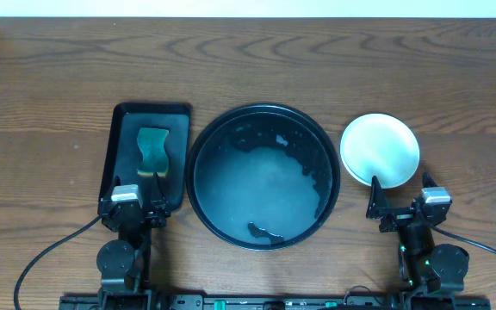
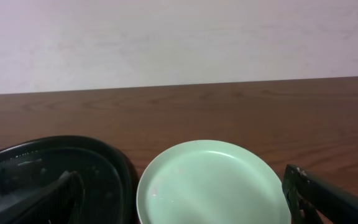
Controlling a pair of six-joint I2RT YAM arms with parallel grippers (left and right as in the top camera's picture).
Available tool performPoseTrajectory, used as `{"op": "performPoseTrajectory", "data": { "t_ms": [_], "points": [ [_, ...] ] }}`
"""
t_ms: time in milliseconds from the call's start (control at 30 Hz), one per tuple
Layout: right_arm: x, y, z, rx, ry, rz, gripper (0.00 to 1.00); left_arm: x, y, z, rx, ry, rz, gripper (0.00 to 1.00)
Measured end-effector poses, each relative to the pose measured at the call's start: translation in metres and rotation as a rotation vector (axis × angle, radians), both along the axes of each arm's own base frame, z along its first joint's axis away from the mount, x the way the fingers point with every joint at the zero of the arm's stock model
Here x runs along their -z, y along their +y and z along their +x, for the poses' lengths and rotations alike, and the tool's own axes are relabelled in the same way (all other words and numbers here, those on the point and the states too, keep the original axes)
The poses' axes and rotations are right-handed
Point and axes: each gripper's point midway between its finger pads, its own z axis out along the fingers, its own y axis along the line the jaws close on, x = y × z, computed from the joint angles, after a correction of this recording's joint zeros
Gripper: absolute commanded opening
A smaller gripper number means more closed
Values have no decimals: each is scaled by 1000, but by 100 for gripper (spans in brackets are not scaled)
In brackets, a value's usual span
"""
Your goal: Clean dirty plates on tray and stack at the side
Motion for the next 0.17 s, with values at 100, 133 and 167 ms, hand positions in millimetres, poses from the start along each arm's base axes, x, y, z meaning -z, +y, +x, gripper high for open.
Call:
{"op": "performPoseTrajectory", "data": {
  "t_ms": [100,133,167],
  "points": [
    [0,0,0,0,0,0,99,0,0,0,0,0,0,75],
    [0,0,0,0,0,0,99,0,0,0,0,0,0,75],
    [0,0,0,0,0,0,99,0,0,0,0,0,0,75]
  ]
}}
